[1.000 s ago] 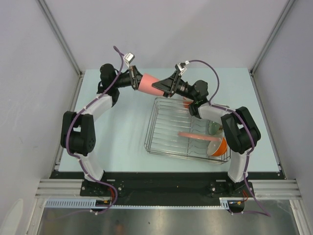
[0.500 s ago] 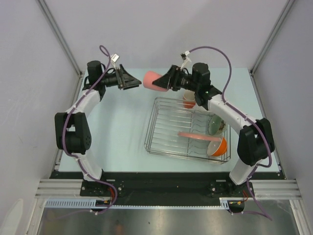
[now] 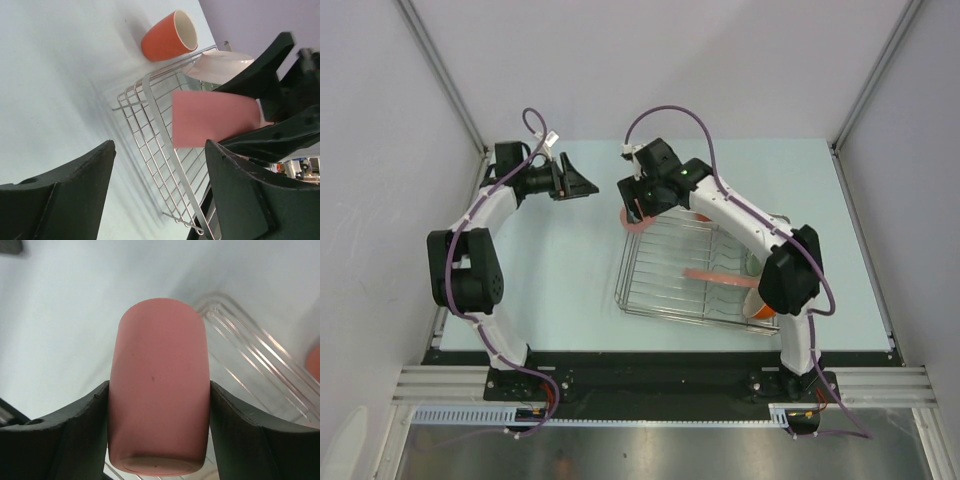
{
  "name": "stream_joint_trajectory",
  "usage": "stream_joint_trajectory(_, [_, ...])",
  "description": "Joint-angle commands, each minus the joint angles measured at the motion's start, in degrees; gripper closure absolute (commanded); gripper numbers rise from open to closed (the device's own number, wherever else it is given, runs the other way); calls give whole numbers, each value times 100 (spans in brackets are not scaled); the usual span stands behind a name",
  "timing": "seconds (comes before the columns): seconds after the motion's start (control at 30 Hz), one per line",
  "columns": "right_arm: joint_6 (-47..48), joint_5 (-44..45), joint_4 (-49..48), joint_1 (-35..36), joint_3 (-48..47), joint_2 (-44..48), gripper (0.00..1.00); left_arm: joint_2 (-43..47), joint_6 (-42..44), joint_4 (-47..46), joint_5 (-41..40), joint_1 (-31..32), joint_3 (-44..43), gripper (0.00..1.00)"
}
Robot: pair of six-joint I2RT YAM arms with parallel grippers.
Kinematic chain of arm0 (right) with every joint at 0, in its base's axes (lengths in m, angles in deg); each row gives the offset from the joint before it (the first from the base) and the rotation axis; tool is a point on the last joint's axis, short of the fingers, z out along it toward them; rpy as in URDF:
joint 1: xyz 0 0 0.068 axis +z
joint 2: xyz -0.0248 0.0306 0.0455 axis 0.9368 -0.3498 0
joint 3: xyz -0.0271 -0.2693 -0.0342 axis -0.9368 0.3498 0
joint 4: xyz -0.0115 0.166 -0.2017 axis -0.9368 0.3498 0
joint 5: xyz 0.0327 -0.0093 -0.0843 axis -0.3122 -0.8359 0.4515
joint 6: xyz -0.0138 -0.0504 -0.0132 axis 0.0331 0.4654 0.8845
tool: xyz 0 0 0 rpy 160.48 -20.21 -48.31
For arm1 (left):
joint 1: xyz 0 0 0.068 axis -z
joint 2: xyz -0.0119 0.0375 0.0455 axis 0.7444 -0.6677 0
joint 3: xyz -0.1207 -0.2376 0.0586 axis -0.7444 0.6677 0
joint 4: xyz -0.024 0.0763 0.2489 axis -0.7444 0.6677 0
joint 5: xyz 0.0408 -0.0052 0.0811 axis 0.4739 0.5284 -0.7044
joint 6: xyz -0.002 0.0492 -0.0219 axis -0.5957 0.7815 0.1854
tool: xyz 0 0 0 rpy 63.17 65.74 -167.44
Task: Load the mixed dishes into the dish rack
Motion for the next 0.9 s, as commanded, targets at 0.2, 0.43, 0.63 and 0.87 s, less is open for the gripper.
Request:
stream_joint_trajectory(0.2, [482, 1197, 1207, 135, -533, -239, 100, 111, 623, 285, -113, -18, 50, 24])
stream_joint_trajectory(0.43, [535, 1145, 1497, 161, -489, -327, 100, 120, 623, 249, -113, -26, 120, 25])
stream_joint_trajectory(0.63, [623, 996, 1752, 161, -532, -538, 100, 181, 570, 188, -113, -26, 120, 26])
stream_joint_trajectory(0.87, [693, 890, 1743, 152, -524, -871, 100, 208, 535, 135, -148, -18, 155, 27])
